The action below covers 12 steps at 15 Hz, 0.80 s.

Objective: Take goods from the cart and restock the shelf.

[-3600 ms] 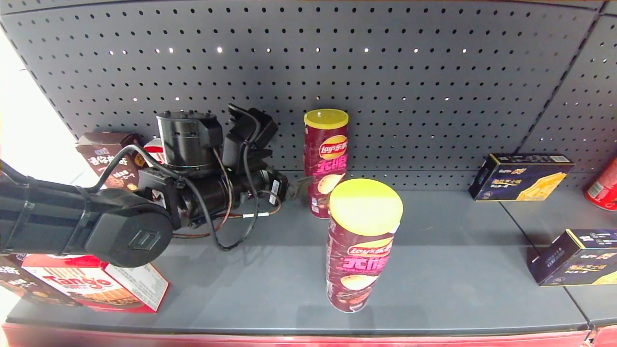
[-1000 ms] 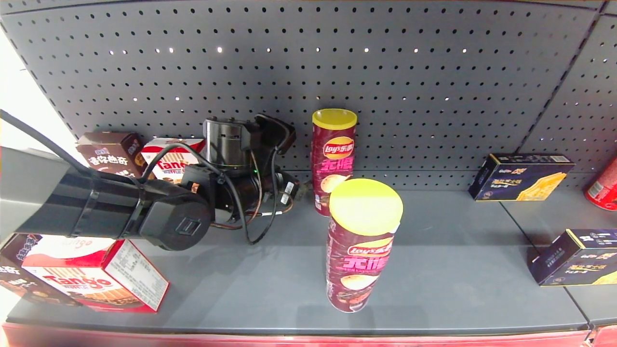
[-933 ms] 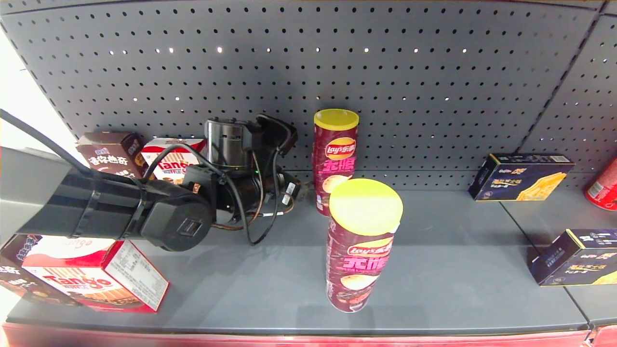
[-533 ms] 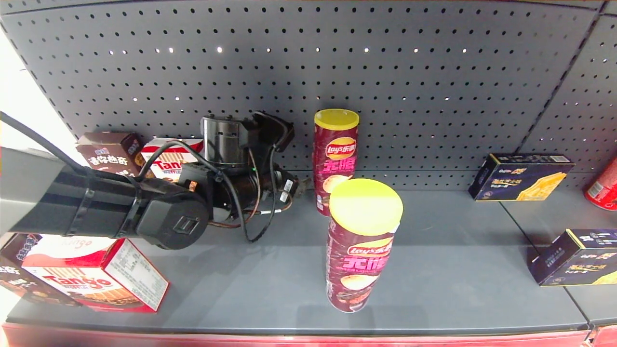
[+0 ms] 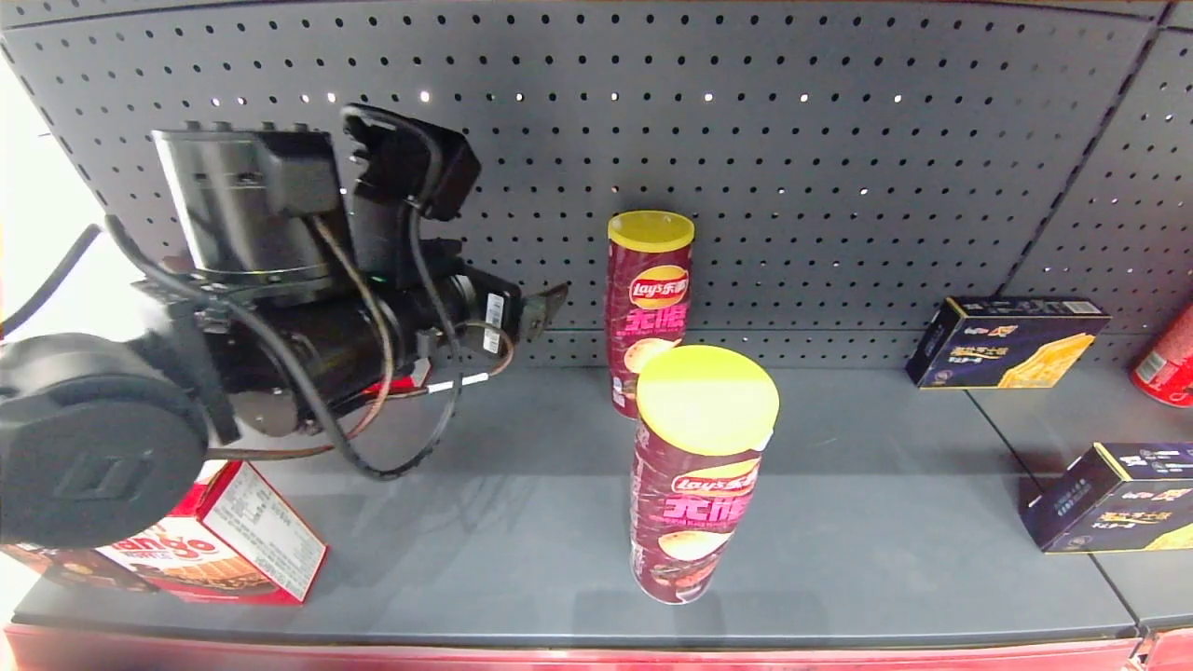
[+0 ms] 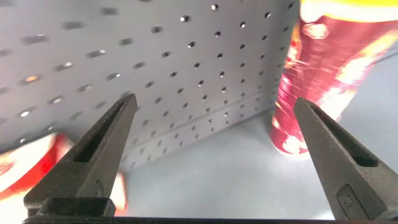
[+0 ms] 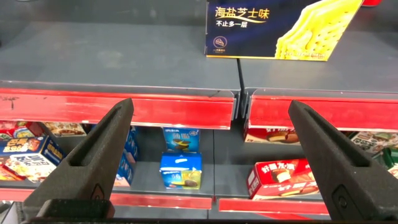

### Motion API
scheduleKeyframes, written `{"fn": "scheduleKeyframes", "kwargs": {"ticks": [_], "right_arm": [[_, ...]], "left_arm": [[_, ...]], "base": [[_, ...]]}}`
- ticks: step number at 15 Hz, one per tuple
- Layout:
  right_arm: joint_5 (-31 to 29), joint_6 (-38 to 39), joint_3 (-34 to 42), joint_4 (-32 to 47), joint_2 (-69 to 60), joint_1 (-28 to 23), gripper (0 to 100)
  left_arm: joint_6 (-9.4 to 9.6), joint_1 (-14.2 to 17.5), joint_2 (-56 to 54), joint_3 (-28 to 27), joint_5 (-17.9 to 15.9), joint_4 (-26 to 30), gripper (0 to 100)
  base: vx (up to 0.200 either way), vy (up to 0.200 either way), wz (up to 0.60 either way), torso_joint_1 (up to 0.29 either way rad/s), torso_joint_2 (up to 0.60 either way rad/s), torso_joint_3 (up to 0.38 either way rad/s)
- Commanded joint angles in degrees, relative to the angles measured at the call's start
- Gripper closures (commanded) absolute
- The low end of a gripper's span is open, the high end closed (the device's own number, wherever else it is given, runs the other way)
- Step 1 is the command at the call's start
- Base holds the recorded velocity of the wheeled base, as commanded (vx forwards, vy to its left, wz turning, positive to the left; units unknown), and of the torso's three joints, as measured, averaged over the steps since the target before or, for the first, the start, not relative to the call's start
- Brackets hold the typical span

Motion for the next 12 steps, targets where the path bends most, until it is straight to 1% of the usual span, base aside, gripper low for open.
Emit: {"fn": "scheduleKeyframes", "kwargs": {"ticks": [1, 2, 3, 4, 5, 7, 8, 9, 10, 11, 12], "right_arm": [[0.1, 0.0, 0.0, 0.0, 0.1, 0.1, 0], [0.0, 0.0, 0.0, 0.0, 0.1, 0.1, 0], [0.1, 0.0, 0.0, 0.0, 0.1, 0.1, 0], [0.1, 0.0, 0.0, 0.0, 0.1, 0.1, 0], [0.1, 0.0, 0.0, 0.0, 0.1, 0.1, 0], [0.0, 0.0, 0.0, 0.0, 0.1, 0.1, 0], [0.0, 0.0, 0.0, 0.0, 0.1, 0.1, 0], [0.0, 0.0, 0.0, 0.0, 0.1, 0.1, 0], [0.0, 0.0, 0.0, 0.0, 0.1, 0.1, 0], [0.0, 0.0, 0.0, 0.0, 0.1, 0.1, 0], [0.0, 0.0, 0.0, 0.0, 0.1, 0.1, 0]], "left_arm": [[-1.78, -0.5, -17.4, 9.9, -1.3, 0.6, 0], [-1.78, -0.3, -20.2, 11.8, -1.4, 0.6, 0], [-1.78, -0.3, -28.9, 17.2, -1.4, 0.8, 0], [-1.78, -0.7, -35.9, 21.4, -1.4, 1.0, 0], [-1.78, -0.7, -36.4, 21.7, -1.4, 1.0, 0], [-1.87, -0.4, -53.4, 30.7, -1.4, 1.6, 0], [-1.87, -0.3, -59.0, 33.1, -1.4, 3.5, 0], [-2.4, 1.4, -62.7, 35.2, -1.4, 4.5, 0], [-3.72, 5.4, -66.3, 37.8, -1.8, 4.8, 0], [-4.77, 13.6, -71.0, 42.8, -3.9, 5.1, 0], [-5.39, 20.5, -75.0, 47.0, -8.6, 5.2, 0]], "base": [[0.0, 0.0, 0.0, 0.0, 0.0, 0.0], [0.0, 0.0, 0.0, 0.0, 0.0, 0.0], [0.0, 0.0, 0.0, 0.0, 0.0, 0.0], [0.0, 0.0, 0.0, 0.0, 0.0, 0.0], [0.0, 0.0, 0.0, 0.0, 0.0, 0.0], [0.0, 0.0, 0.0, 0.0, 0.0, 0.0], [0.0, 0.0, 0.0, 0.0, 0.0, 0.0], [0.0, 0.0, 0.0, 0.0, 0.0, 0.0], [0.0, 0.0, 0.0, 0.0, 0.0, 0.0], [0.0, 0.0, 0.0, 0.0, 0.0, 0.0], [0.0, 0.0, 0.0, 0.0, 0.0, 0.0]]}}
